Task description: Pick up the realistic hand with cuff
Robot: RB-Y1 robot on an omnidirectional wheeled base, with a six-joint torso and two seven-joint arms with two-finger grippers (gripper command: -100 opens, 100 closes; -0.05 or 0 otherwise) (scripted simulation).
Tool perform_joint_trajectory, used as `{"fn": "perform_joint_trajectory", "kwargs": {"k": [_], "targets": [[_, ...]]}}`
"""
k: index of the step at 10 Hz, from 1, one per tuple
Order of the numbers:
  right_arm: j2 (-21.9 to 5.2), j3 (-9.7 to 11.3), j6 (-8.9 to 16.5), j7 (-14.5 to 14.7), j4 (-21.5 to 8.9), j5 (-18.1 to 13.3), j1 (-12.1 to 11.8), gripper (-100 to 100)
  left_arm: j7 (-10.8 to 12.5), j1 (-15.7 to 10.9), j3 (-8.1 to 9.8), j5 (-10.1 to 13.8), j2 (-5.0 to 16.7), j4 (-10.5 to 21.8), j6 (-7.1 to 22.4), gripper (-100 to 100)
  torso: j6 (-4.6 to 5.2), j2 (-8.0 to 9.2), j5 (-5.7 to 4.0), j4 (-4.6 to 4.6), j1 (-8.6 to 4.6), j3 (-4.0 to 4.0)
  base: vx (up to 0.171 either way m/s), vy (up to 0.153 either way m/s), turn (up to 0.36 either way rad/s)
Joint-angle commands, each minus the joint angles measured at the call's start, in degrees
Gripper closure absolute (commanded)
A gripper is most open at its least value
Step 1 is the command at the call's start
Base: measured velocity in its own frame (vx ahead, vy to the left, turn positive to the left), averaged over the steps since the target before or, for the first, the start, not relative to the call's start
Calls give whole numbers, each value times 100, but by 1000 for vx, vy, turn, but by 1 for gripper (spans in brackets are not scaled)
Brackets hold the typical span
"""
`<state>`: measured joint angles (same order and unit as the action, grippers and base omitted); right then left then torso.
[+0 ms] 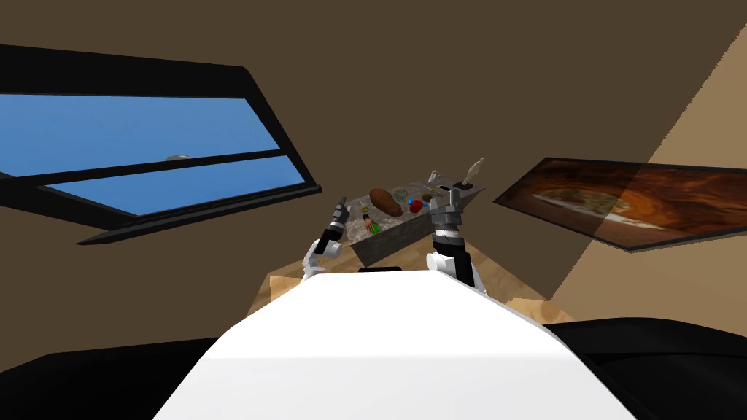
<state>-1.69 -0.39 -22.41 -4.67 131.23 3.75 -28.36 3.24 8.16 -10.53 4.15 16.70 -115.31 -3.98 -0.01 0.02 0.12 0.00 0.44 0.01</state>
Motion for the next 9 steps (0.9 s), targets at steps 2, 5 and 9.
{"fn": "perform_joint_trajectory", "kwargs": {"k": [2, 5, 9], "targets": [[0, 0, 0, 0, 0, 0, 0, 0, 12, -269, -57, 120, 116, 212, 419, -100, 1, 0, 0, 0, 7, 0, -25, 134, -96], [0, 0, 0, 0, 0, 0, 0, 0, 13, -513, -114, 220, 193, 431, 784, -100, 2, -1, -2, 0, -4, 0, -23, 101, -65], [0, 0, 0, 0, 0, 0, 0, 0, 12, -1017, -219, 428, 322, 896, 1417, -100, 1, -3, 2, -1, 8, -1, -25, 150, -115]]}}
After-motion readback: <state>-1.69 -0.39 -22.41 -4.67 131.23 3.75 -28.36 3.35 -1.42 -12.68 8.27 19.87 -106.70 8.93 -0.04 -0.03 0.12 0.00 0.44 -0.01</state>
